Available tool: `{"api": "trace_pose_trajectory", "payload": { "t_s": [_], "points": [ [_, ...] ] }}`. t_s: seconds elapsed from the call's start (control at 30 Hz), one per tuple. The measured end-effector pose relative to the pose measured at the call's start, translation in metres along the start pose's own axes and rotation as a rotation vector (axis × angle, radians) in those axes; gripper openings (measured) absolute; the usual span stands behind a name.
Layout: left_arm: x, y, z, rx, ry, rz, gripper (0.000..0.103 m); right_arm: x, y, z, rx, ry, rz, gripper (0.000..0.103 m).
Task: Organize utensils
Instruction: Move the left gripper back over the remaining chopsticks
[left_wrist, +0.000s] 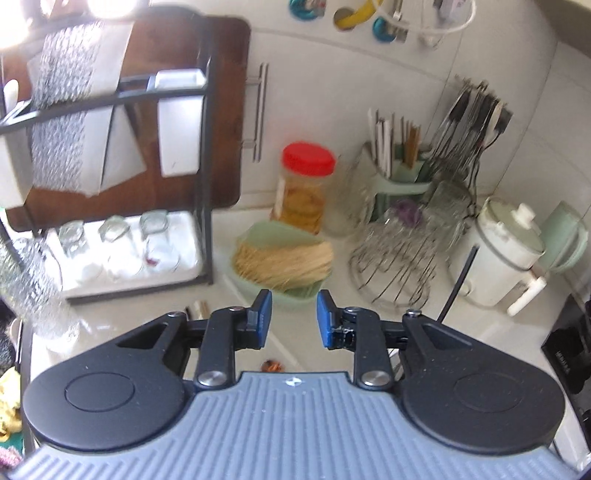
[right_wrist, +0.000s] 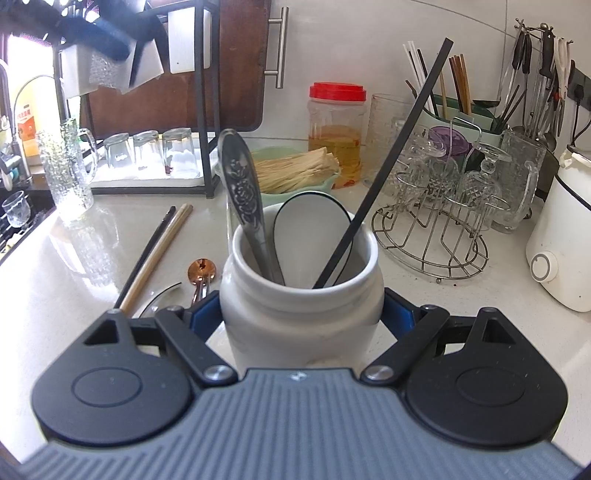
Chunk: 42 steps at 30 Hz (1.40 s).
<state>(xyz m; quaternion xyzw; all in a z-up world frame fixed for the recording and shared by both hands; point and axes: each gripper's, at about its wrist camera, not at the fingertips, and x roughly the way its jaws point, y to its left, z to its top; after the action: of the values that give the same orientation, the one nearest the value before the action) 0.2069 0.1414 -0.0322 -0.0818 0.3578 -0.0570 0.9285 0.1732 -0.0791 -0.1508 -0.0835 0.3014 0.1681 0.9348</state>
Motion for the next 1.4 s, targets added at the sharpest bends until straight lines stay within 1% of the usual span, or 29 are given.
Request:
{"api": "trace_pose_trajectory", "payload": {
  "t_s": [0.07,0.13,0.23,0.37,0.6,0.73,0.93,0.97,1.03,1.07,1.17,1.4],
  "points": [
    [0.003,0.004,-0.008,-0.002,0.018,0.003,0.042,0.000,0.000,0.000,0.002,-0.001,-0.003,0.091],
    [0.008,0.005,-0.016,0.004,0.040,0.021,0.044,0.001,0.001,0.000,0.003,-0.001,-0.005,0.091],
    [0.019,0.011,-0.030,0.005,0.083,0.038,0.045,0.001,0.000,0.001,0.004,-0.002,-0.008,0.091],
    [0.032,0.021,-0.044,-0.017,0.123,0.058,0.048,0.002,0.001,0.002,0.006,-0.001,-0.010,0.091],
    [0.051,0.038,-0.065,-0.047,0.176,0.080,0.048,0.003,0.002,0.004,0.002,0.013,-0.016,0.091],
    [0.063,0.049,-0.075,-0.075,0.214,0.072,0.048,0.003,0.002,0.005,-0.003,0.020,-0.014,0.091],
    [0.080,0.062,-0.087,-0.099,0.258,0.079,0.048,0.007,0.002,0.007,-0.011,0.026,-0.016,0.091],
    [0.081,0.064,-0.088,-0.103,0.262,0.082,0.048,0.007,0.003,0.007,-0.013,0.027,-0.016,0.091],
    [0.081,0.068,-0.089,-0.124,0.242,0.111,0.048,0.008,0.003,0.008,-0.016,0.029,-0.016,0.091],
    [0.082,0.071,-0.089,-0.132,0.236,0.110,0.048,0.008,0.003,0.008,-0.017,0.029,-0.016,0.091],
    [0.089,0.080,-0.090,-0.169,0.255,0.101,0.048,0.009,0.004,0.008,-0.020,0.032,-0.021,0.091],
    [0.107,0.089,-0.099,-0.181,0.286,0.120,0.048,0.010,0.006,0.008,-0.033,0.035,-0.029,0.092]
  ]
}}
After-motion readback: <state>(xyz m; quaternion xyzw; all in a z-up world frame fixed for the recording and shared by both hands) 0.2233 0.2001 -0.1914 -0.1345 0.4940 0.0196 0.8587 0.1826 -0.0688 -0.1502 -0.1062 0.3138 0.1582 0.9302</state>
